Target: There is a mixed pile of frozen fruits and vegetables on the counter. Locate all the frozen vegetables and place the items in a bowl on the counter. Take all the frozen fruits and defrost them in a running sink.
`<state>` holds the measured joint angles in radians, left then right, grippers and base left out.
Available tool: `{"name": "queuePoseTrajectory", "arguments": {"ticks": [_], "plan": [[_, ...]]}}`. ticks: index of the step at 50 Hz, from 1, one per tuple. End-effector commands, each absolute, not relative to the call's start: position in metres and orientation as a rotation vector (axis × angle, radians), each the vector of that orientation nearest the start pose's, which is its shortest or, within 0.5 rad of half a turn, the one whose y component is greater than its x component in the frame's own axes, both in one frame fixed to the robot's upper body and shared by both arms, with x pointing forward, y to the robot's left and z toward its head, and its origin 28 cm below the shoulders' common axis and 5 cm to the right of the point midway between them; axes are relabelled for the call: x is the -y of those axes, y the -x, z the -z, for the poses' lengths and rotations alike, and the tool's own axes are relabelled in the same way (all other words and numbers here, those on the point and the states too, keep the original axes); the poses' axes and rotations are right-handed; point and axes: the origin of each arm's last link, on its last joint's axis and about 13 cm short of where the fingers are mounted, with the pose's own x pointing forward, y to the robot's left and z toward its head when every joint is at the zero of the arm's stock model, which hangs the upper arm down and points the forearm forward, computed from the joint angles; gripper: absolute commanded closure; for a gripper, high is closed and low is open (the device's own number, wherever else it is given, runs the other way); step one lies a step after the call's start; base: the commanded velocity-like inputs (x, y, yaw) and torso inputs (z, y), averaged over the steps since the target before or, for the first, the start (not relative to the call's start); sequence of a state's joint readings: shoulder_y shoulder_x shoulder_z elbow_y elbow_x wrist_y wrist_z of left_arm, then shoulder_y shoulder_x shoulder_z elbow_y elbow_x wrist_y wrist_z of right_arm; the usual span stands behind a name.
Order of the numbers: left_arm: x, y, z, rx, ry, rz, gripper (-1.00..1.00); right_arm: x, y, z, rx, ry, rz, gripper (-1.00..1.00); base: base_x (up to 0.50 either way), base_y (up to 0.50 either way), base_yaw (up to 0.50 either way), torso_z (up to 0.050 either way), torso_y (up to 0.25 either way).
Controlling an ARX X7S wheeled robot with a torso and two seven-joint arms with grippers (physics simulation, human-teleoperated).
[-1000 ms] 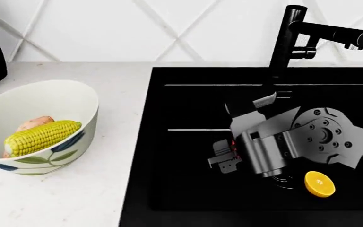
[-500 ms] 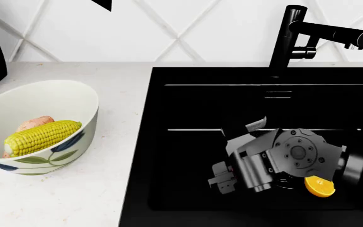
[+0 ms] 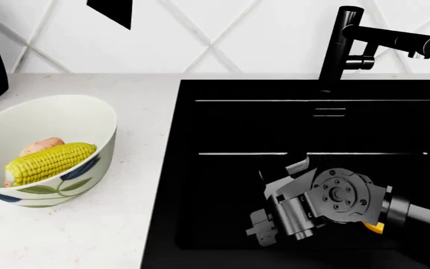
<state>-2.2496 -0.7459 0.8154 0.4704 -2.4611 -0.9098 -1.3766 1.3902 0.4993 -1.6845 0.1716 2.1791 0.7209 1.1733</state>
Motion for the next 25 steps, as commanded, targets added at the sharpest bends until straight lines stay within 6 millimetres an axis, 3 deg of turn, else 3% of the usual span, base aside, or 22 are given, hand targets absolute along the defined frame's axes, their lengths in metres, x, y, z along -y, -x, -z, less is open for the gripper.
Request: {"name": "queuePoseTrajectory", "arguments": {"ticks": [1,25], "plan": [[-0.1965,-0.0968,-0.4370,0.286,-0.309,0.315,-1.00,0.0590,-0.2772,-0.1494,-1.109,0.427,0.008,1.00,0.00,0.00,0.00,0.010,0.000],[-0.1977,-0.0959,-0.4366,0.286,-0.306,0.310,-1.00,0.0588,-0.2751,-0.1445,-1.135,0.453,-0.011,1.00,0.00,0.00,0.00,0.000,0.000]]}}
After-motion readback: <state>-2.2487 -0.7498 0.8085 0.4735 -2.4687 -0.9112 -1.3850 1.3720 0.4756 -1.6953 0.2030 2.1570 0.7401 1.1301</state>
